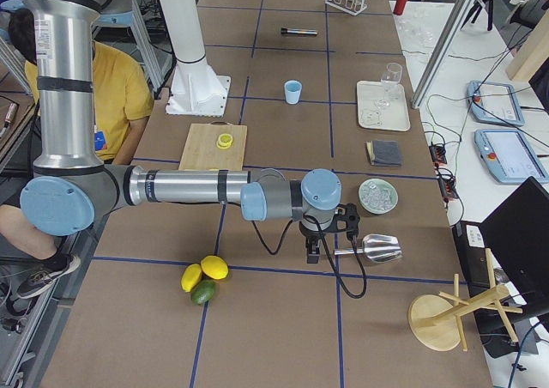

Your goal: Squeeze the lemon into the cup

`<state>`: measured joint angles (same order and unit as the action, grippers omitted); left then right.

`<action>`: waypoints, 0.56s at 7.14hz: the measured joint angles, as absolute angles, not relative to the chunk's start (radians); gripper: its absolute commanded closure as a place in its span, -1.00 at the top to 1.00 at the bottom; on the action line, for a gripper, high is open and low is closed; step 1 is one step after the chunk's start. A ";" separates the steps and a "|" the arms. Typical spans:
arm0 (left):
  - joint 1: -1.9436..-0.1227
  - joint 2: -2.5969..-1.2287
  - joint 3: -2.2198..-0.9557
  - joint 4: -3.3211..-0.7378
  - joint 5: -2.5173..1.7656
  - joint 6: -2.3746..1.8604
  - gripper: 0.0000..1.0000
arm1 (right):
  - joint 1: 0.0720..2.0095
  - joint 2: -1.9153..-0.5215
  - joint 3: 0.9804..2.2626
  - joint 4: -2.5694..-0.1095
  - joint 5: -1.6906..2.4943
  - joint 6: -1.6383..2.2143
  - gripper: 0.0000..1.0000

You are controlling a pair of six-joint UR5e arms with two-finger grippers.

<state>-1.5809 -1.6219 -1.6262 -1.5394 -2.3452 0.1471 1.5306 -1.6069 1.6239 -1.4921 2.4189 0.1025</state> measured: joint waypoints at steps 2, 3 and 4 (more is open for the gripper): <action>-1.582 -1.531 -1.713 -1.556 -2.344 0.147 1.00 | 1.543 -1.625 1.618 -1.492 2.418 0.077 1.00; -1.583 -1.516 -1.741 -1.572 -2.345 0.147 1.00 | 1.545 -1.624 1.617 -1.492 2.413 0.072 1.00; -1.582 -1.513 -1.775 -1.558 -2.352 0.148 1.00 | 1.546 -1.626 1.617 -1.491 2.409 0.069 1.00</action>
